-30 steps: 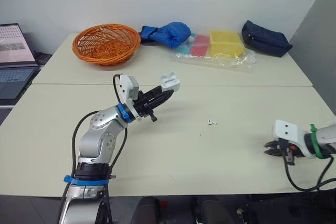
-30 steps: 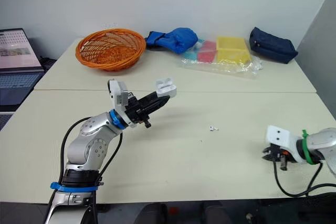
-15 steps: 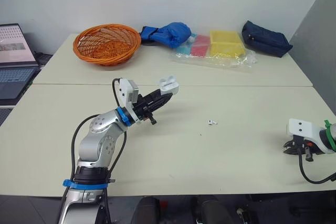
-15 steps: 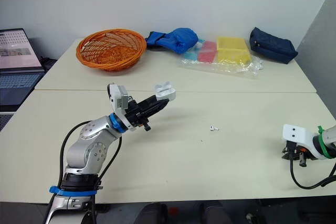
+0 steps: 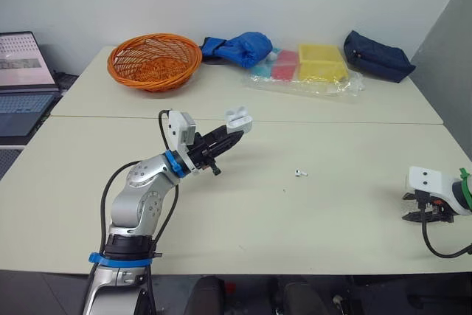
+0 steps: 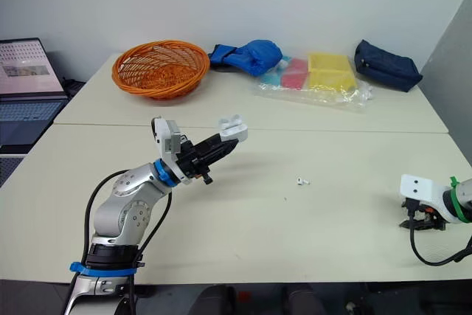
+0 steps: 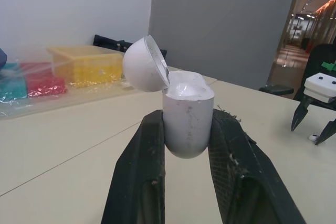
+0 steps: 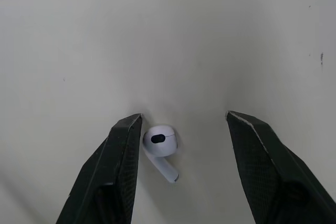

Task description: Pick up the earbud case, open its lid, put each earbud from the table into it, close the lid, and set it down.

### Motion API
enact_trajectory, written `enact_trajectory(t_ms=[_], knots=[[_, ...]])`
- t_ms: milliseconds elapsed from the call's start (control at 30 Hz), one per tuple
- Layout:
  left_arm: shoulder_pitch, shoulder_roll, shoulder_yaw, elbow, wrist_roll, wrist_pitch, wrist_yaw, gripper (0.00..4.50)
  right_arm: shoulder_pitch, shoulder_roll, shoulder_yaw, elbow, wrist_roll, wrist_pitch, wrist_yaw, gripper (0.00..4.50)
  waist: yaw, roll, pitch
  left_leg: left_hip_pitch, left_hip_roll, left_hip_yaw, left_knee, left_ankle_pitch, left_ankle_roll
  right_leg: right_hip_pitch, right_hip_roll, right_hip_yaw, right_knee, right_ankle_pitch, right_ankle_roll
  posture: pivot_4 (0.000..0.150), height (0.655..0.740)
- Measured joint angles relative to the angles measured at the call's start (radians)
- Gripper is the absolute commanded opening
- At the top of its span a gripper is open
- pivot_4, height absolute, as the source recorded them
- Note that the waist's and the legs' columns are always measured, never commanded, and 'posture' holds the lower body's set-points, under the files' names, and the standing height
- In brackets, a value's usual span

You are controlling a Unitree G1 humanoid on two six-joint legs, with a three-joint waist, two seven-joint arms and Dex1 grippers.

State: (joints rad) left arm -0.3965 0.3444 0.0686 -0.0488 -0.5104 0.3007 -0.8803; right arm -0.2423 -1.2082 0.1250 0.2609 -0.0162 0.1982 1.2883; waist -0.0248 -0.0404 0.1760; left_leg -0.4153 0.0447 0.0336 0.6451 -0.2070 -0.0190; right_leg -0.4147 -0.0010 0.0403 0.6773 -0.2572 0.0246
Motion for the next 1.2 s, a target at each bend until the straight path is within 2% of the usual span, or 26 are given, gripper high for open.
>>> enact_trajectory(t_ms=[233, 567, 1200], knots=[[-0.002, -0.01, -0.001, 0.0, -0.001, 0.003, 0.008, 0.76, 0.039, -0.016, -0.024, -0.008, -0.002, 0.007, 0.006, 2.71, 0.0, 0.0, 0.0, 0.001, 0.0, 0.0, 0.0, 0.0, 0.0, 0.001, 0.0, 0.0, 0.0, 0.0, 0.0, 0.15, 0.74], [-0.009, -0.023, 0.003, 0.002, -0.001, -0.005, 0.023, 0.76, -0.048, 0.009, 0.018, 0.037, -0.034, 0.034, 0.03, 2.71, -0.005, 0.0, 0.0, 0.002, 0.0, 0.0, 0.0, 0.0, 0.0, 0.001, 0.0, 0.0, 0.0, 0.0, 0.001, 0.15, 0.74], [0.012, -0.023, 0.004, 0.0, -0.001, -0.004, 0.026, 0.76, -0.059, 0.028, 0.019, -0.006, -0.041, 0.1, 0.063, 2.71, -0.006, 0.0, 0.0, 0.002, 0.0, 0.0, 0.0, 0.0, 0.0, 0.001, 0.0, 0.0, 0.001, 0.0, 0.0, 0.15, 0.74]])
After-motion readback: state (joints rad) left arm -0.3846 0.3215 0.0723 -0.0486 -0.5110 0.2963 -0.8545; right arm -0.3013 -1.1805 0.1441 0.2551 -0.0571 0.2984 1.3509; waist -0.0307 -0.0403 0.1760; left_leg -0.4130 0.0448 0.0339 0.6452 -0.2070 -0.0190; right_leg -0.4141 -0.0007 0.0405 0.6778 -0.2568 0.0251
